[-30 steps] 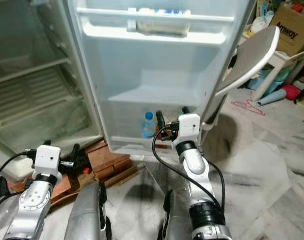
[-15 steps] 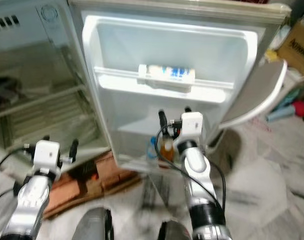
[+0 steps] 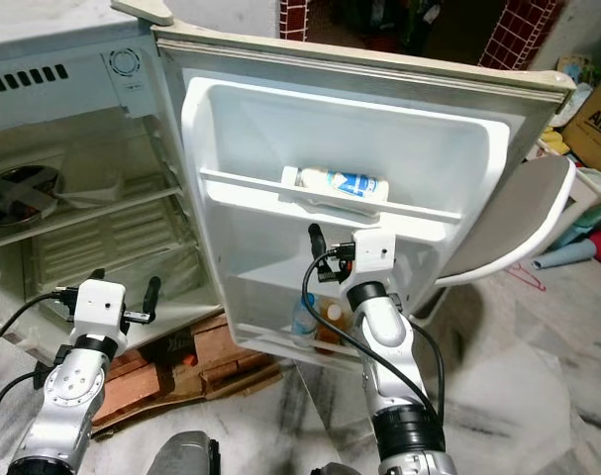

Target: Restocking fridge

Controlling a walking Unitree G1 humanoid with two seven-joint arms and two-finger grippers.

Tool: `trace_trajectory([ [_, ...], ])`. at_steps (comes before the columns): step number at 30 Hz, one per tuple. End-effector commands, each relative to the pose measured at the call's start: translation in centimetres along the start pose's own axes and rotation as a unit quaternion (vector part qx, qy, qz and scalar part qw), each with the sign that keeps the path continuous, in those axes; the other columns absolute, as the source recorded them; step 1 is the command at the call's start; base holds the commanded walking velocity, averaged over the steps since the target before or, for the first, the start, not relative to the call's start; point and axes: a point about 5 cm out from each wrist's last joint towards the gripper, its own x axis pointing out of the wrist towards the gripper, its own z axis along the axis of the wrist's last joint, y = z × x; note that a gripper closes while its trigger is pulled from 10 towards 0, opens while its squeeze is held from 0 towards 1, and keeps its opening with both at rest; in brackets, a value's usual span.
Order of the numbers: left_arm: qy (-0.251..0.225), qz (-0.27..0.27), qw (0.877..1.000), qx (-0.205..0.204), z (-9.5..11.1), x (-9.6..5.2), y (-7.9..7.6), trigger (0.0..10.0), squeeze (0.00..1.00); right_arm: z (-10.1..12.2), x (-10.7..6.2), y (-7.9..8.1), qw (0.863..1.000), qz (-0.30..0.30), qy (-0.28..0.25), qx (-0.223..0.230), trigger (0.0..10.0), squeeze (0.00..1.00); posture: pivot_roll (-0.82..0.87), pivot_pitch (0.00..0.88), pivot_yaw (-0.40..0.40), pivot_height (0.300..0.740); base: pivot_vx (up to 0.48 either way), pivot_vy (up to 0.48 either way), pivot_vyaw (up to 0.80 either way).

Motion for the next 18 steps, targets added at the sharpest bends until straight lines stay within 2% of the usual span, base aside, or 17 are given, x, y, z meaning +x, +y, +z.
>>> trace_trajectory([
  [1, 0.011, -0.001, 1.000, 0.004, -0.48, -0.13, -0.19, 10.0, 0.00, 0.18, -0.03, -0.03, 1.000, 0.002, 0.001, -0.004, 10.0, 0.00, 0.07, 0.000, -0.043, 0.740, -0.274, -0.371, 0.00],
  [6, 0.013, -0.003, 1.000, 0.009, -0.58, -0.10, -0.16, 10.0, 0.00, 0.11, 0.03, -0.10, 1.000, 0.001, 0.003, -0.009, 10.0, 0.00, 0.07, 0.000, -0.039, 0.740, -0.269, -0.390, 0.00],
  [10, 0.009, -0.007, 1.000, 0.022, -0.52, -0.05, -0.06, 10.0, 0.00, 0.40, 0.16, -0.04, 1.000, 0.003, -0.003, -0.010, 10.0, 0.00, 0.07, 0.000, -0.036, 0.740, 0.000, -0.438, 0.00],
  [18, 0.010, -0.010, 1.000, 0.022, -0.49, 0.17, -0.08, 10.0, 0.00, 0.47, 0.33, 0.17, 1.000, 0.010, -0.005, -0.007, 10.0, 0.00, 0.07, 0.000, -0.032, 0.740, 0.000, -0.473, 0.00],
])
